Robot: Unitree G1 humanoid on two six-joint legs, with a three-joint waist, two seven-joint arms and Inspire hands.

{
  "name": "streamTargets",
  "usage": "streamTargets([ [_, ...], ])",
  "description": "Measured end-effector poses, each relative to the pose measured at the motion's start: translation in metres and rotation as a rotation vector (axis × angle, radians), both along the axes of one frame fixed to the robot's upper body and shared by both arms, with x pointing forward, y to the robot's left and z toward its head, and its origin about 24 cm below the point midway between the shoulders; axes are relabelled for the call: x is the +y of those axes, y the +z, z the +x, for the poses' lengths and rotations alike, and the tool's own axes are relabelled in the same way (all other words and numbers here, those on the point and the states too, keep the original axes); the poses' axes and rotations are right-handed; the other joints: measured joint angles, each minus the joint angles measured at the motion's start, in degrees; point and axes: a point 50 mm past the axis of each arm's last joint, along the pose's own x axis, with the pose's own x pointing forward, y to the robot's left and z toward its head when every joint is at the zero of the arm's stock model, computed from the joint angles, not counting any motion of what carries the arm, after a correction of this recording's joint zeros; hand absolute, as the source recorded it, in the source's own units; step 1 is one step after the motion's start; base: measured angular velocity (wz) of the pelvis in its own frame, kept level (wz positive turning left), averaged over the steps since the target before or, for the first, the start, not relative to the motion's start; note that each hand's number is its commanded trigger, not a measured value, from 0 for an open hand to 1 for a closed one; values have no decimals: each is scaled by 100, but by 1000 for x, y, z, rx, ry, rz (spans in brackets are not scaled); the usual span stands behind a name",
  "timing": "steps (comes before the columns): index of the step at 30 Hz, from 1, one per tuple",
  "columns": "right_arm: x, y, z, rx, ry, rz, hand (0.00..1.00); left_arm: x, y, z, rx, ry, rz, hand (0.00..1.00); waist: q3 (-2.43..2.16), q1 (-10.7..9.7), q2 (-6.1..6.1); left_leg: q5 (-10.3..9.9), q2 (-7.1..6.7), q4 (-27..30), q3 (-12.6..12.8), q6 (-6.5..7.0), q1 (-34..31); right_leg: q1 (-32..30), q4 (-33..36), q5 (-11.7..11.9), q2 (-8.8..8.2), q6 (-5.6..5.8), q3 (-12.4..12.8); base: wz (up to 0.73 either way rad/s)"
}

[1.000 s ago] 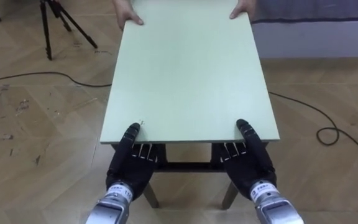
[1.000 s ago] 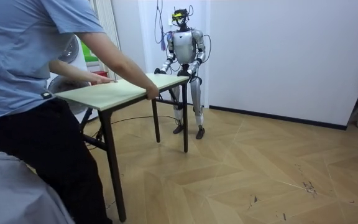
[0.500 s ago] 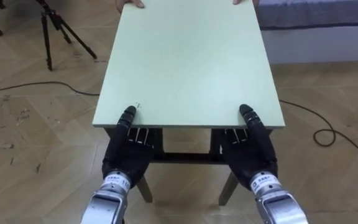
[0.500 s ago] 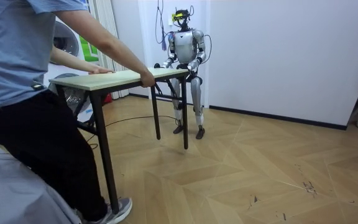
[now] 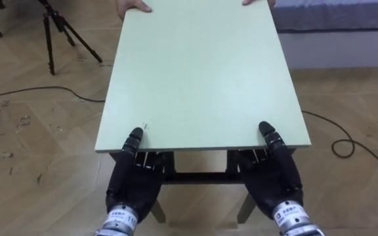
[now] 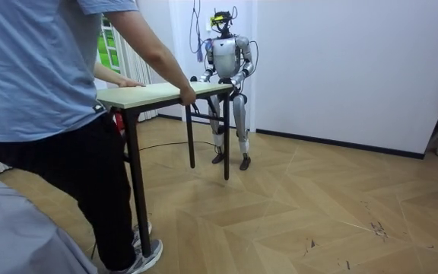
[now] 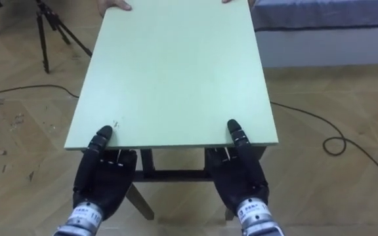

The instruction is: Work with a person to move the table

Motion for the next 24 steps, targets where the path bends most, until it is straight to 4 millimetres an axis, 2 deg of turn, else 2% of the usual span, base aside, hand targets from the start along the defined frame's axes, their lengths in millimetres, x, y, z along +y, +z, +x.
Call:
streamTargets([
  [4, 1, 0, -1, 0, 2, 4, 100, 2, 0, 0, -11, 1, 11, 100, -11, 16, -75, -4, 1, 107, 3, -5, -129, -72, 12, 0, -4, 0, -8, 0],
  [7, 3, 0, -2, -10, 6, 15, 100, 3, 1, -1, -18, -3, 12, 100, -3, 26, -101, -28, 41, 404, 3, -42, -330, -134, 38, -4, 9, -12, -27, 4],
  [9, 3, -2, -5, -10, 3, 18, 100, 2, 0, -2, -19, -4, 14, 100, 0, 114, -99, -95, 127, 804, -14, -128, -507, -215, 225, -64, 55, -110, -33, -6],
  [11, 4, -4, -9, -1, 2, 21, 100, 3, -1, -3, -16, 1, 19, 100, 6, 248, -98, -113, 259, 1516, -232, -156, -837, -231, 331, -139, 177, -243, -28, -8],
  [12, 5, -4, -9, -1, 7, 24, 100, 4, 0, -3, -18, 4, 19, 100, 10, 285, -71, -112, 348, 1905, -403, -158, -1067, -254, 348, -180, 298, -347, -12, 3],
  [13, 5, -4, -9, 0, 7, 28, 100, 5, 0, -3, -18, 2, 22, 100, 11, 295, -47, -108, 400, 2046, -479, -160, -1166, -269, 361, -185, 362, -404, -35, 12],
  [14, 5, -4, -9, -2, 9, 29, 100, 6, 0, -2, -19, 4, 20, 100, 19, 294, 3, -77, 517, 2314, -573, -207, -1353, -321, 414, -205, 480, -516, -139, 26],
  [15, 5, -4, -9, -2, 9, 27, 100, 6, 0, -2, -19, 1, 23, 100, 18, 295, 18, 12, 612, 2548, -619, -314, -1544, -444, 451, -263, 520, -628, -231, 27],
  [16, 6, -4, -10, -3, 6, 30, 100, 6, 0, -2, -18, 0, 24, 100, 17, 294, 18, 62, 665, 2734, -571, -329, -1641, -506, 497, -310, 516, -692, -268, -8],
  [17, 5, -4, -10, -3, 14, 22, 100, 6, -2, -5, -10, 5, 17, 100, 30, 421, 69, 102, 727, 3440, -436, -273, -1737, -572, 631, -352, 542, -797, -343, -38],
  [18, 5, -4, -11, -1, 26, 10, 100, 6, -4, -11, 0, 17, 0, 100, -5, 449, 195, 157, 730, 4280, -361, -201, -1720, -589, 731, -395, 602, -867, -468, -36],
  [19, 5, -4, -11, -4, 27, 3, 100, 6, -4, -12, 0, 18, -10, 100, -10, 417, 270, 199, 728, 4588, -363, -176, -1675, -598, 785, -415, 657, -901, -521, 10],
  [20, 5, -2, -10, -18, 21, 1, 100, 6, -2, -10, -8, 14, -21, 100, 26, 357, 368, 350, 653, 4856, -336, -185, -1531, -665, 979, -470, 734, -977, -660, 38],
  [21, 8, -1, -9, -24, 23, 10, 100, 8, -1, -9, -19, 13, -16, 100, 64, 279, 305, 220, 533, 4665, -334, -162, -1366, -857, 1201, -502, 733, -1024, -704, 36],
  [22, 9, -1, -8, -23, 29, 12, 100, 11, 0, -8, -22, 15, -8, 100, 96, 276, 246, 193, 477, 4523, -360, -195, -1353, -914, 1260, -488, 702, -1049, -710, 19],
  [23, 11, -1, -9, -22, 39, 12, 100, 12, -1, -9, -19, 16, -5, 100, 113, 260, 192, 144, 370, 4217, -399, -257, -1286, -955, 1154, -381, 647, -1093, -736, 16],
  [24, 10, 1, -8, -37, 41, 4, 100, 12, -1, -8, -22, 14, -4, 100, 121, 238, 255, -130, 362, 3986, -524, -420, -1188, -1069, 963, -258, 638, -1154, -868, 14],
])
